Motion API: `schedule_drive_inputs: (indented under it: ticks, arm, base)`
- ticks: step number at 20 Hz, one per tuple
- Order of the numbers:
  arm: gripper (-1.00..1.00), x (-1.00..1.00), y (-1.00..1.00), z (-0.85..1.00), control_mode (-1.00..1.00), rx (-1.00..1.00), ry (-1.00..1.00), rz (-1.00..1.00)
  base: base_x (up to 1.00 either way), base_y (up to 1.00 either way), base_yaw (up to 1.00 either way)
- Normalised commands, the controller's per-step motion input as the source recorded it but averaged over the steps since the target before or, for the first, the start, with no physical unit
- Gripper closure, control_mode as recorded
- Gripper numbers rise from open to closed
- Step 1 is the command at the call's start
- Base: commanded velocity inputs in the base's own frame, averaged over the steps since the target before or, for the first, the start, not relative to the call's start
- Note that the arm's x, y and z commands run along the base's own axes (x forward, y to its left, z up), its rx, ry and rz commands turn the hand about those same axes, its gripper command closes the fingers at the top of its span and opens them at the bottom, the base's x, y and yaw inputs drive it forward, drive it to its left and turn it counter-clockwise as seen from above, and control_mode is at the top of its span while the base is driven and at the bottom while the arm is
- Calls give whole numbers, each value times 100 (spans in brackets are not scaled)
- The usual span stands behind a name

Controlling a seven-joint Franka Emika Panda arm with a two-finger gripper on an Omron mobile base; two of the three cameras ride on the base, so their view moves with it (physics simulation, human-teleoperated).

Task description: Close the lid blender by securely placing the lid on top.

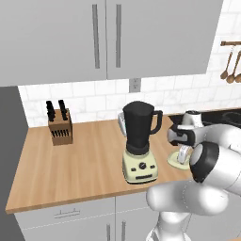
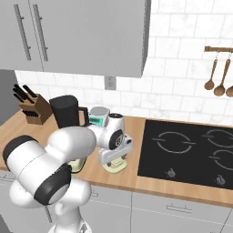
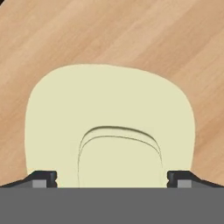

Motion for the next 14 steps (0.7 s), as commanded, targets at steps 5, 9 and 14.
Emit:
schedule_drive_inputs:
  ticks: [5,9,14]
  arm:
    - [100,0,2,-50,-100,0,1,3]
    - [100,0,3,-18,-100,0,0,1]
    - [100,-18,3,39,-100,0,-2,3]
  base:
    - [0,0,0]
    - [0,0,0]
    - [0,0,0]
